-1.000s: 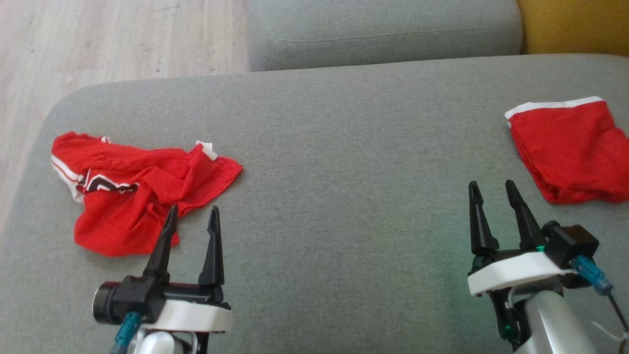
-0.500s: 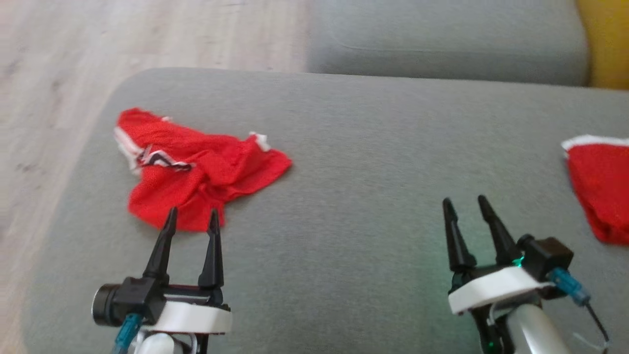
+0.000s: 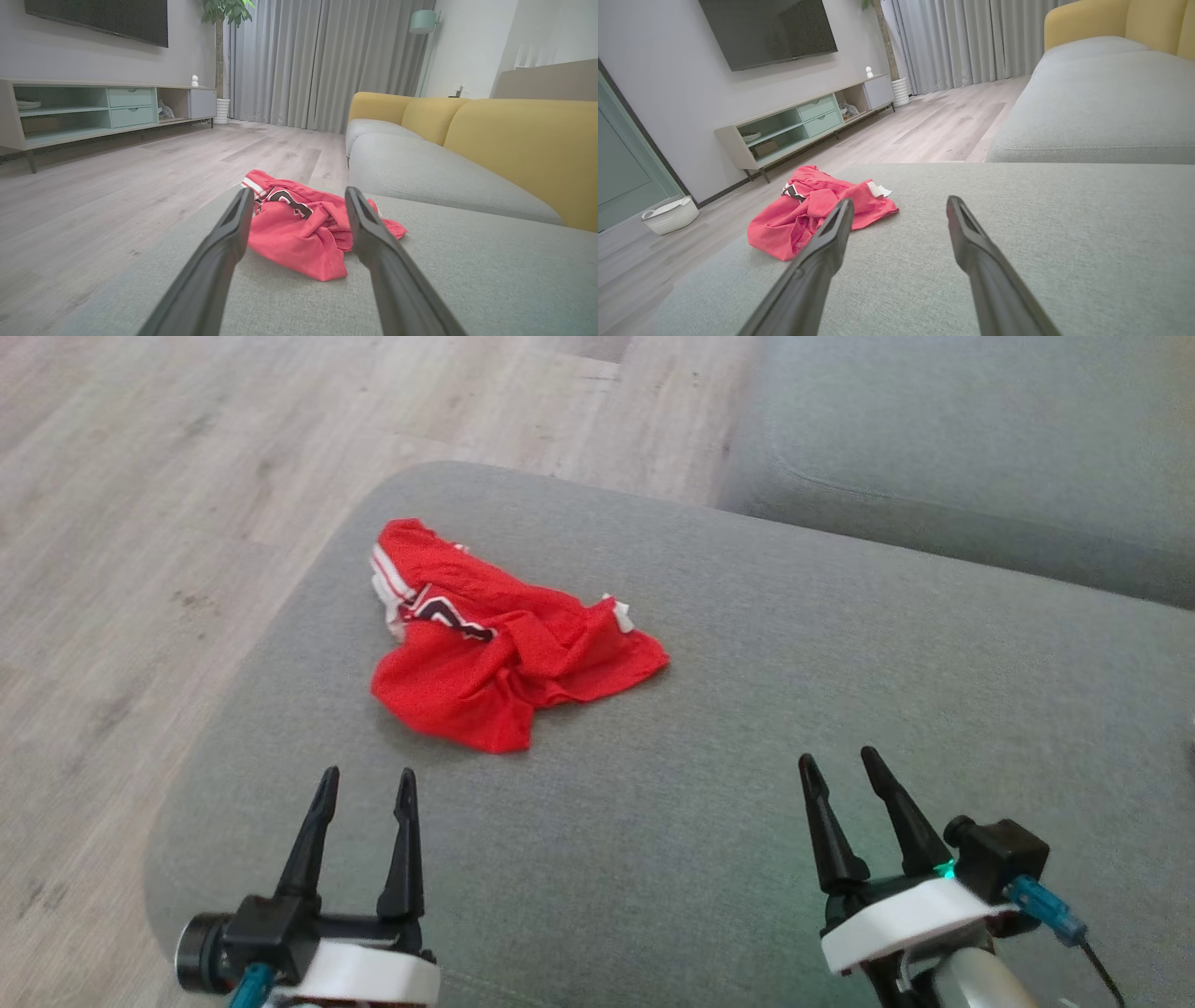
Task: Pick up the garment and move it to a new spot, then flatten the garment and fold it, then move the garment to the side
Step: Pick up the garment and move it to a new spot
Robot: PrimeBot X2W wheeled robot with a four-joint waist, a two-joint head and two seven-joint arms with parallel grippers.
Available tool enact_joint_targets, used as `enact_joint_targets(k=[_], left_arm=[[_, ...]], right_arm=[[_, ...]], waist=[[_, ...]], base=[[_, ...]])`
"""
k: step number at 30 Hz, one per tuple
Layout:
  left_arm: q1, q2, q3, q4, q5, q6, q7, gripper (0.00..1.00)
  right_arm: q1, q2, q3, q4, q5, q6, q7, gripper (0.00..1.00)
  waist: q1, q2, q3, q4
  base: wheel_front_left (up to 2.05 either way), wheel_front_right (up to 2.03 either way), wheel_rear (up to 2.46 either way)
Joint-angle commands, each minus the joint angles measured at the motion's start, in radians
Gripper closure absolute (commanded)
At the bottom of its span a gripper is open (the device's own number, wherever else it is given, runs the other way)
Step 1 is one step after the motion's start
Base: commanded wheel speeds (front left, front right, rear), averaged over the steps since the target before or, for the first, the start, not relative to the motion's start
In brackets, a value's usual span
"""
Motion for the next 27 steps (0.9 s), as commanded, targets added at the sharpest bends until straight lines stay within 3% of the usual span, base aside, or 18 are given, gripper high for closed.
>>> enact_joint_targets(k=[1,7,15,21,27], left_arm=[[-0.026,0.002,0.039,-0.027,0.010,-0.004,-0.005,0.00],[-0.022,0.002,0.047,-0.029,0.014,-0.009,-0.005,0.00],[-0.081,0.006,0.003,0.008,0.039,-0.041,-0.005,0.00],[-0.319,0.043,-0.105,0.175,0.049,-0.085,0.091,0.00],[-0.519,0.079,-0.192,0.332,0.016,-0.093,0.206,0.00]], right_arm=[[-0.027,-0.002,0.021,-0.035,0.009,-0.002,-0.012,0.00],[-0.027,-0.002,0.026,-0.038,0.010,-0.002,-0.012,0.00],[-0.050,-0.002,-0.004,-0.058,0.000,-0.002,-0.012,0.00],[-0.092,-0.002,-0.029,-0.083,-0.040,-0.002,-0.012,0.00],[-0.128,-0.002,-0.042,-0.099,-0.059,-0.002,-0.012,0.00]], waist=[[0.0001,0.0000,-0.011,0.026],[0.0001,0.0000,-0.004,0.044],[0.0001,0.0000,0.071,0.011],[0.0001,0.0000,0.190,-0.045],[0.0001,0.0000,0.268,-0.091]], base=[[0.00,0.00,0.00],[0.00,0.00,0.00],[0.00,0.00,0.00],[0.00,0.00,0.00],[0.00,0.00,0.00]])
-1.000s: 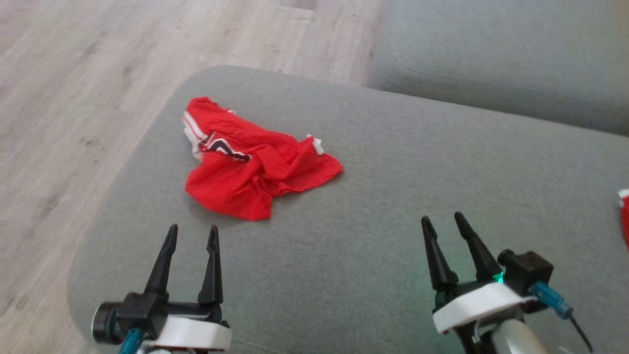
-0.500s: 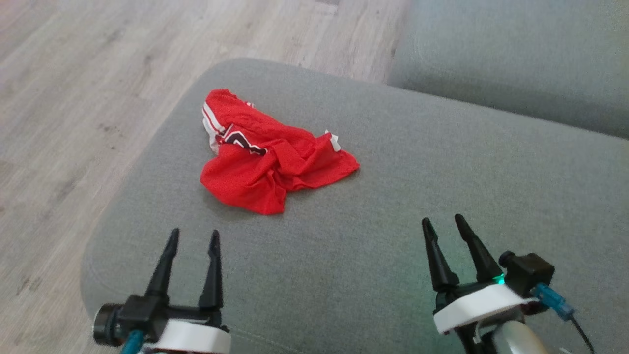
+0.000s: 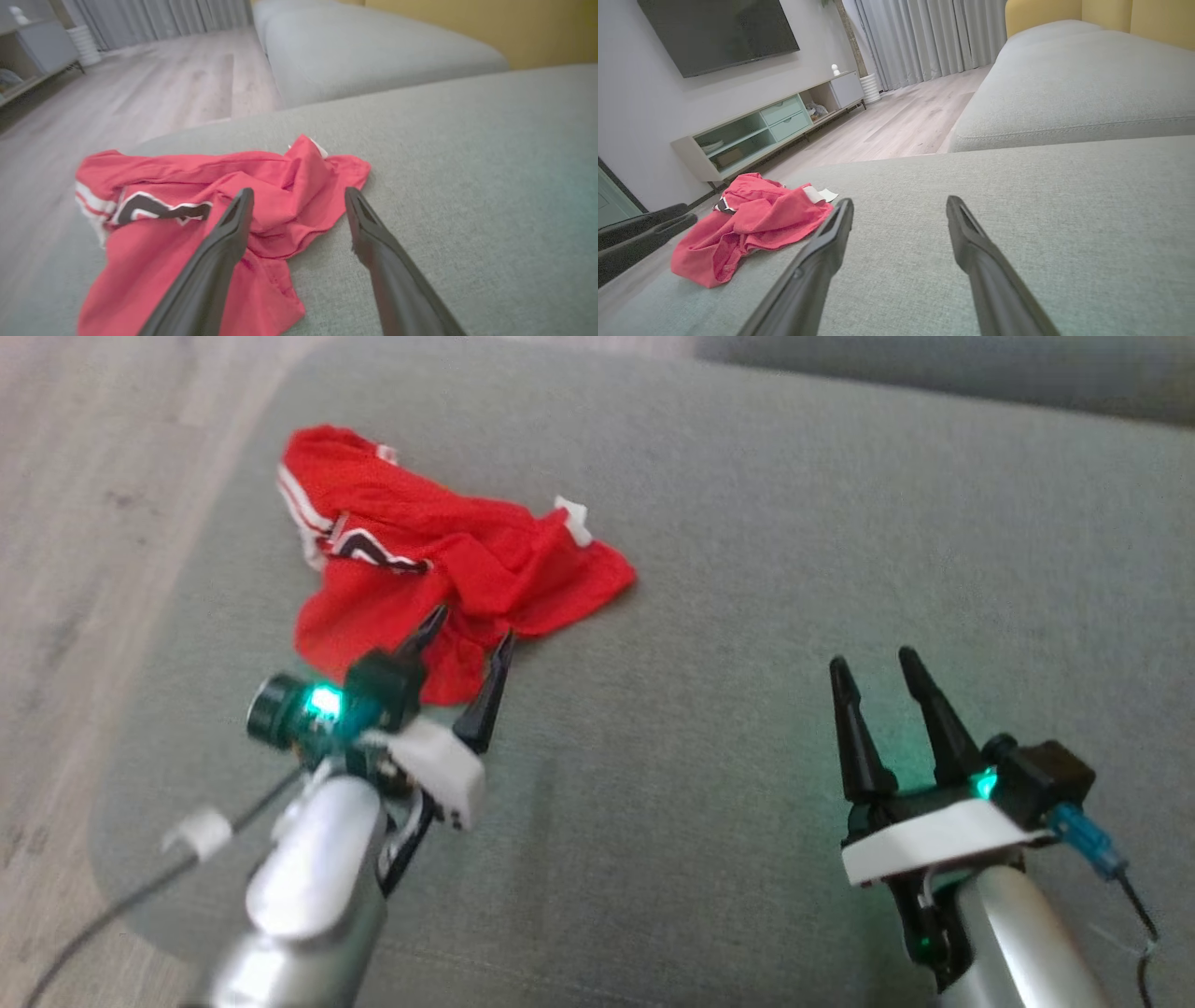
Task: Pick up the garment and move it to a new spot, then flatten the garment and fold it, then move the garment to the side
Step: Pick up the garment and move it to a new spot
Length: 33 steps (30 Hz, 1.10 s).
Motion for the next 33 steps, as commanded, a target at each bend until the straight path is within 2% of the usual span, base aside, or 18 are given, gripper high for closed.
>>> enact_joint_targets(k=[1,10,19,20,21,22,29,33], left_arm=[[-0.047,0.031,0.017,-0.012,-0.013,-0.003,0.001,0.00],[-0.260,0.079,-0.120,0.224,-0.105,-0.003,0.013,0.00],[-0.367,0.089,-0.158,0.418,-0.171,-0.003,0.003,0.00],[-0.370,0.086,-0.172,0.430,-0.184,-0.003,0.006,0.20],[-0.372,0.084,-0.187,0.436,-0.199,-0.003,0.005,0.90],[-0.373,0.083,-0.203,0.439,-0.214,-0.003,0.000,1.00],[-0.361,0.073,-0.312,0.373,-0.327,-0.003,-0.120,1.00],[-0.367,0.098,-0.388,0.294,-0.370,-0.003,-0.180,1.00]], right_arm=[[-0.032,-0.002,0.020,-0.037,-0.008,-0.002,-0.011,0.00],[-0.067,-0.002,0.017,-0.054,-0.014,-0.002,-0.011,0.00],[-0.088,-0.002,0.018,-0.078,-0.018,-0.002,-0.011,0.00],[-0.088,-0.002,0.017,-0.079,-0.020,-0.002,-0.011,0.00],[-0.088,-0.002,0.017,-0.079,-0.021,-0.002,-0.011,0.00],[-0.087,-0.002,0.016,-0.078,-0.021,-0.002,-0.011,0.00],[-0.075,-0.002,0.031,-0.062,-0.003,-0.002,-0.011,0.00],[-0.068,-0.002,0.039,-0.062,0.016,-0.002,-0.011,0.00]], waist=[[-0.0004,0.0000,0.050,-0.044],[-0.0004,0.0000,0.127,-0.105],[-0.0004,0.0000,0.177,-0.147],[-0.0004,0.0000,0.179,-0.149],[-0.0004,0.0000,0.179,-0.152],[-0.0004,0.0000,0.177,-0.154],[-0.0004,0.0000,0.115,-0.184],[-0.0004,0.0000,0.072,-0.216]], base=[[0.00,0.00,0.00],[0.00,0.00,0.00],[0.00,0.00,0.00],[0.00,0.00,0.00],[0.00,0.00,0.00],[0.00,0.00,0.00],[0.00,0.00,0.00],[0.00,0.00,0.00]])
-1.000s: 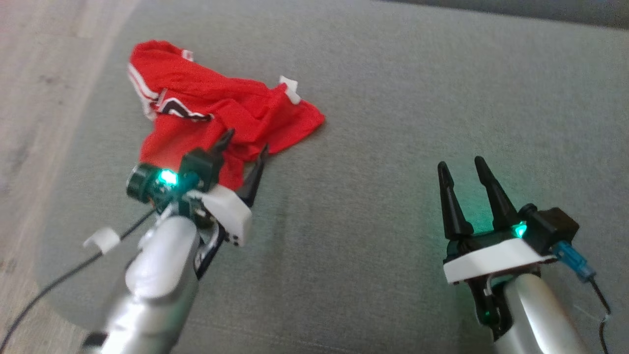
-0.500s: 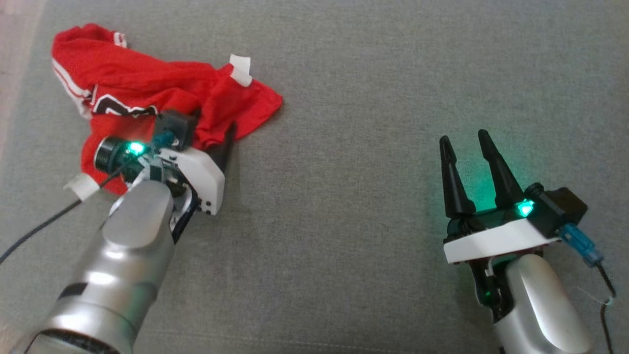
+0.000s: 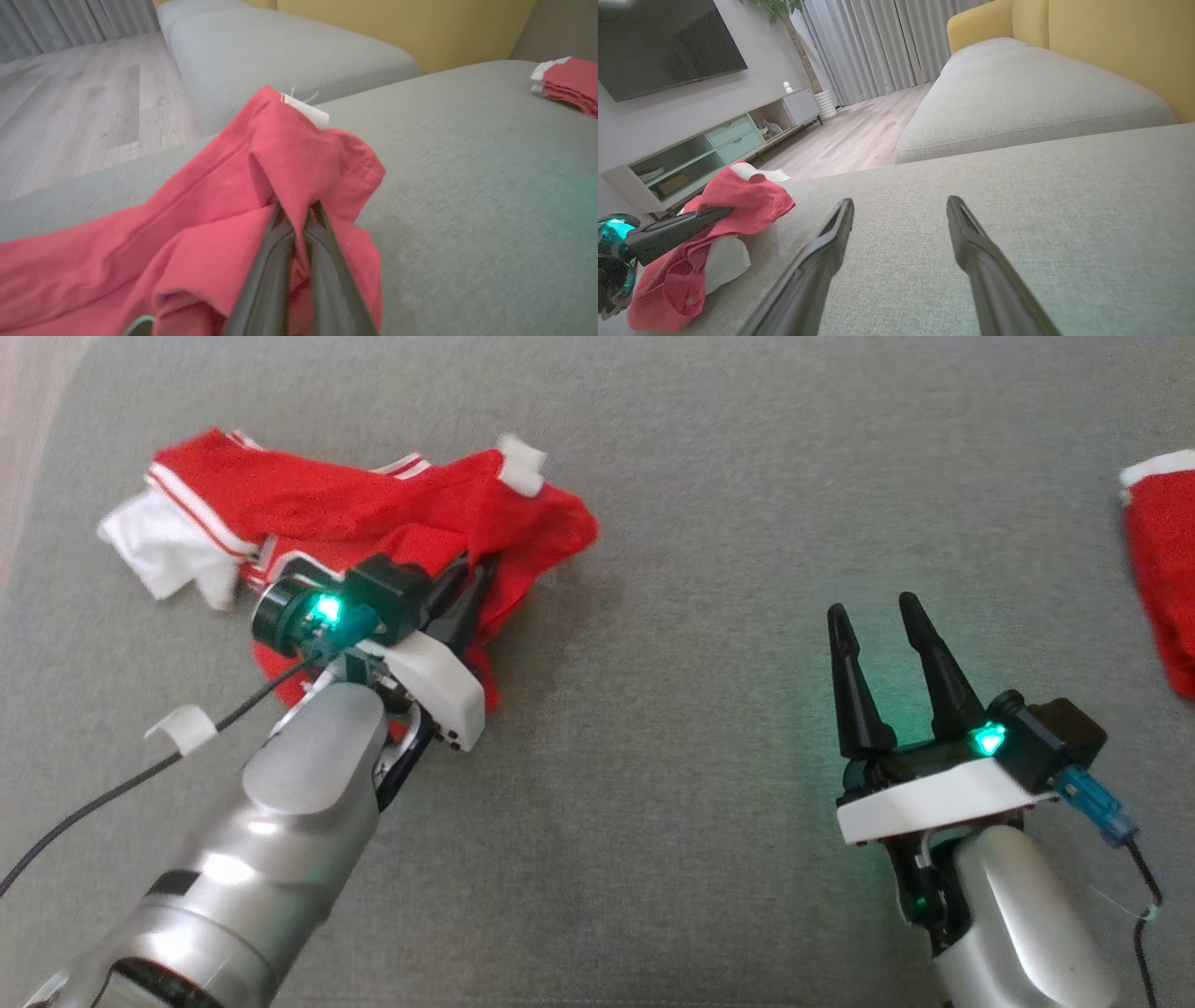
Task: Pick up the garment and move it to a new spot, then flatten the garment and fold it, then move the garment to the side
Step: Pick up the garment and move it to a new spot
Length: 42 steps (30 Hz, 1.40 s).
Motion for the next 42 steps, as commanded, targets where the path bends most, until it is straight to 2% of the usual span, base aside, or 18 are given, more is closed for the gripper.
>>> enact_joint_targets(k=[1,10,16,17,18,24,32,37,42], left_arm=[[-0.037,0.042,0.002,-0.051,-0.009,0.002,-0.025,1.00],[-0.080,-0.025,-0.045,-0.160,-0.019,0.003,-0.043,1.00],[-0.116,-0.073,-0.062,-0.174,-0.022,0.029,-0.013,1.00],[-0.120,-0.079,-0.064,-0.167,-0.026,0.034,-0.001,0.69],[-0.125,-0.083,-0.072,-0.160,-0.022,0.038,0.006,0.00],[-0.134,-0.096,-0.086,-0.120,-0.022,0.053,-0.006,0.00],[-0.115,-0.067,-0.051,-0.099,-0.033,0.064,-0.047,0.00],[-0.047,0.005,-0.003,-0.143,-0.033,0.093,-0.057,0.00],[0.090,0.103,0.082,-0.284,-0.021,0.141,-0.058,0.00]], right_arm=[[0.000,-0.001,0.028,-0.025,0.008,-0.002,-0.011,0.00],[0.001,-0.001,0.060,-0.035,0.045,-0.002,-0.011,0.00],[-0.014,-0.001,0.078,-0.056,0.078,-0.002,-0.011,0.00],[-0.017,-0.001,0.079,-0.059,0.083,-0.002,-0.011,0.00],[-0.019,-0.001,0.081,-0.061,0.087,-0.002,-0.011,0.00],[-0.025,-0.001,0.074,-0.069,0.099,-0.002,-0.011,0.00],[-0.012,-0.001,0.053,-0.055,0.077,-0.002,-0.011,0.00],[0.005,-0.001,0.038,-0.039,0.061,-0.002,-0.011,0.00],[0.024,-0.001,0.018,-0.029,0.055,-0.002,-0.011,0.00]], waist=[[0.0001,0.0000,-0.035,-0.033],[0.0001,0.0000,-0.034,-0.132],[0.0001,0.0000,0.014,-0.230],[0.0001,0.0000,0.021,-0.244],[0.0001,0.0000,0.028,-0.256],[0.0001,0.0000,0.043,-0.282],[0.0001,0.0000,-0.024,-0.200],[0.0001,0.0000,-0.088,-0.131],[0.0001,0.0000,-0.132,-0.078]], base=[[0.00,0.00,0.00],[0.00,0.00,0.00],[0.00,0.00,0.00],[0.00,0.00,0.00],[0.00,0.00,0.00],[0.00,0.00,0.00],[0.00,0.00,0.00],[0.00,0.00,0.00],[0.00,0.00,0.00]])
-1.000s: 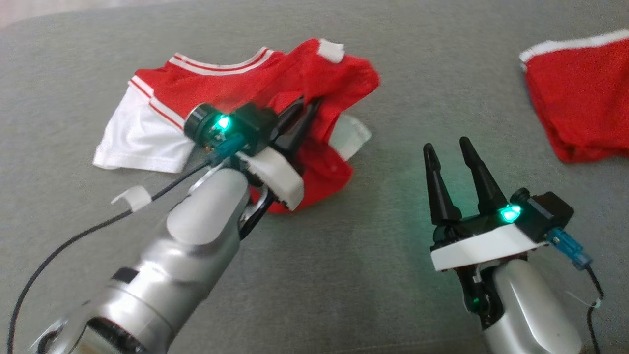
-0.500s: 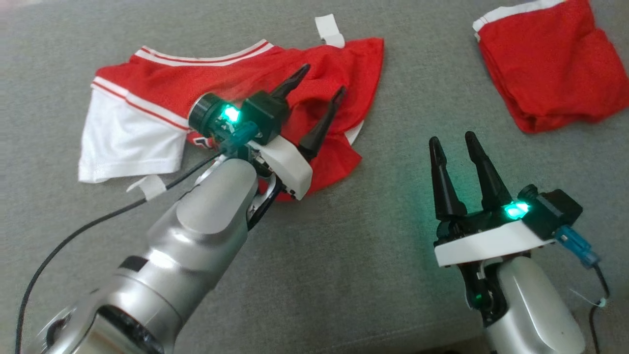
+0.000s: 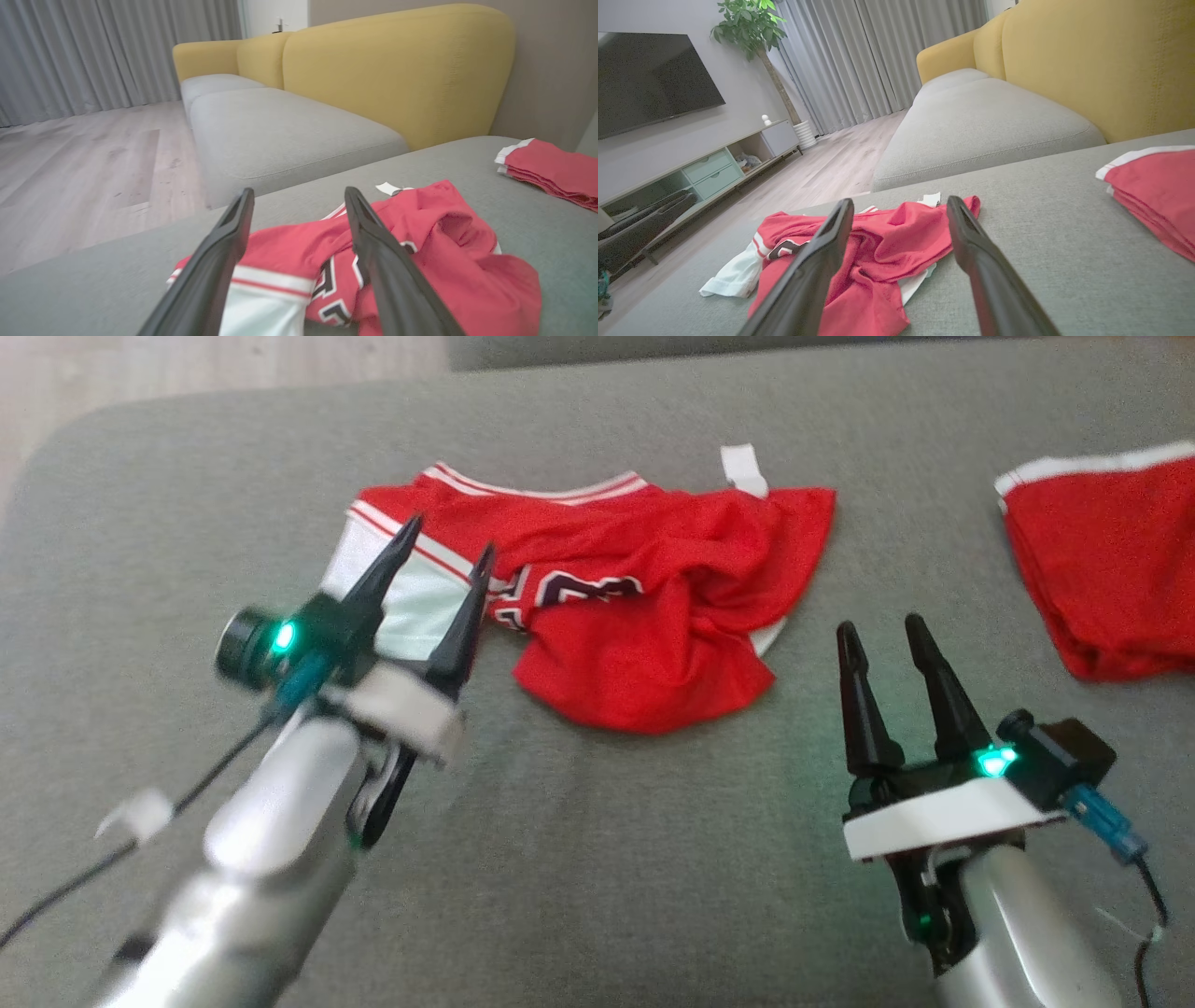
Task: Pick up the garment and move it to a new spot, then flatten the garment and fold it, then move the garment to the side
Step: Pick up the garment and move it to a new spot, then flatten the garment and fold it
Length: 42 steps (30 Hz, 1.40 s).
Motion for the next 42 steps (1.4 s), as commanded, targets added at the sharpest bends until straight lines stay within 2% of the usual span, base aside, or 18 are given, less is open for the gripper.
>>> enact_joint_targets(k=[1,6,7,9,10,14,21,25,30,35,39,42], left_arm=[[0.045,0.062,0.071,-0.085,0.010,0.024,-0.009,0.00],[0.254,0.126,0.143,-0.245,0.027,0.079,-0.009,0.00],[0.341,0.131,0.179,-0.311,0.036,0.113,-0.009,0.00],[0.387,0.126,0.197,-0.343,0.036,0.128,-0.009,0.00],[0.471,0.110,0.231,-0.400,0.036,0.146,-0.009,0.00],[0.550,0.086,0.277,-0.465,0.060,0.157,-0.009,0.00],[0.581,0.050,0.308,-0.489,0.124,0.126,-0.009,0.00],[0.573,0.019,0.326,-0.479,0.142,0.105,-0.009,0.00],[0.558,-0.021,0.333,-0.457,0.157,0.077,-0.009,0.00],[0.536,-0.057,0.343,-0.433,0.179,0.042,-0.009,0.00],[0.523,-0.078,0.361,-0.417,0.196,0.021,-0.009,0.00],[0.519,-0.090,0.373,-0.408,0.210,0.007,-0.009,0.00]], right_arm=[[0.007,-0.002,0.016,-0.021,-0.009,-0.002,-0.011,0.00],[0.028,-0.002,0.008,-0.012,-0.014,-0.002,-0.011,0.00],[0.037,-0.002,0.006,-0.008,-0.016,-0.002,-0.011,0.00],[0.041,-0.002,0.007,-0.007,-0.017,-0.002,-0.011,0.00],[0.046,-0.002,0.005,-0.003,-0.020,-0.002,-0.011,0.00],[0.050,-0.002,-0.002,0.002,-0.025,-0.002,-0.011,0.00],[0.040,-0.002,-0.012,0.015,-0.057,-0.002,-0.011,0.00],[-0.051,-0.002,-0.070,0.070,-0.134,-0.002,0.035,0.00],[-0.202,-0.002,-0.200,0.176,-0.194,-0.002,0.169,0.00],[-0.342,-0.002,-0.373,0.355,-0.260,-0.002,0.290,0.00],[-0.420,-0.002,-0.495,0.493,-0.333,-0.002,0.319,0.00],[-0.462,-0.002,-0.545,0.587,-0.375,-0.002,0.316,0.00]], waist=[[0.0001,0.0000,-0.048,0.050],[0.0001,0.0000,-0.077,0.081],[0.0001,0.0000,-0.086,0.089],[0.0001,0.0000,-0.088,0.091],[0.0001,0.0000,-0.091,0.093],[0.0001,0.0000,-0.095,0.101],[0.0001,0.0000,-0.098,0.128],[0.0001,0.0000,-0.069,0.161],[0.0001,0.0000,-0.019,0.207],[0.0001,0.0000,0.020,0.256],[0.0001,0.0000,0.033,0.284],[0.0001,0.0000,0.037,0.296]], base=[[0.00,0.00,0.00],[0.00,0.00,0.00],[0.00,0.00,0.00],[0.00,0.00,0.00],[0.00,0.00,0.00],[0.00,0.00,0.00],[0.00,0.00,0.00],[0.00,0.00,0.00],[0.00,0.00,0.00],[0.00,0.00,0.00],[0.00,0.00,0.00],[0.00,0.00,0.00]])
